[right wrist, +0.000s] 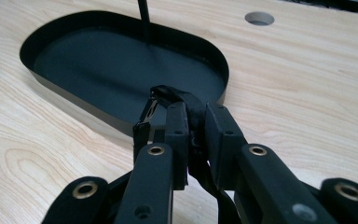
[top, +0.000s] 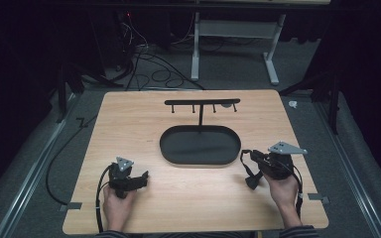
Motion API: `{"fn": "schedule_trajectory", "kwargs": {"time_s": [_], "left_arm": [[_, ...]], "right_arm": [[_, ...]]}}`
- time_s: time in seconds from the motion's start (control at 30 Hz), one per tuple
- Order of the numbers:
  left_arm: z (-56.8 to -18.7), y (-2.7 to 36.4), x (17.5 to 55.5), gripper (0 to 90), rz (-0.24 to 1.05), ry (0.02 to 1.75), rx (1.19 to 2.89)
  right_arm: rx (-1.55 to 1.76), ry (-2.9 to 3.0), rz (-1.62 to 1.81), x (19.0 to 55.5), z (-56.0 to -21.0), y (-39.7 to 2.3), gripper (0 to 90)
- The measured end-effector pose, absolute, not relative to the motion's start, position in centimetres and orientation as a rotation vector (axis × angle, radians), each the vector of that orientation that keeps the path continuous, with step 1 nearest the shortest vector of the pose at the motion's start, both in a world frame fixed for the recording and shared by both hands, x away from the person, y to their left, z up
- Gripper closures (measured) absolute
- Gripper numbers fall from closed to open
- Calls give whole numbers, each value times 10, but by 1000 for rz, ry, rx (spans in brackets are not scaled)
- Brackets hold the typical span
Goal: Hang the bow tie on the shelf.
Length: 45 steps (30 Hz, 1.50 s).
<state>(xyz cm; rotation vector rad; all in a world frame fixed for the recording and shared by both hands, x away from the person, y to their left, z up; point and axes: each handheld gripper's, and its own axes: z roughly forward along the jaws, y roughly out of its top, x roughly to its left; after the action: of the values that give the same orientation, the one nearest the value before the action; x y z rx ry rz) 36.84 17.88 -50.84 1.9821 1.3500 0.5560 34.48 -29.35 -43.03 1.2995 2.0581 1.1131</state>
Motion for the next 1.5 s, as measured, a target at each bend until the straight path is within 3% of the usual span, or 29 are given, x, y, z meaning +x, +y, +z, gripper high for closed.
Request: {"fn": "schedule_trajectory", "kwargs": {"time_s": [1.5], "left_arm": [[-508,179,368,149,556,1350,1981]], "right_arm": [[1186,2061,1231,362,-388,-278,811]]}}
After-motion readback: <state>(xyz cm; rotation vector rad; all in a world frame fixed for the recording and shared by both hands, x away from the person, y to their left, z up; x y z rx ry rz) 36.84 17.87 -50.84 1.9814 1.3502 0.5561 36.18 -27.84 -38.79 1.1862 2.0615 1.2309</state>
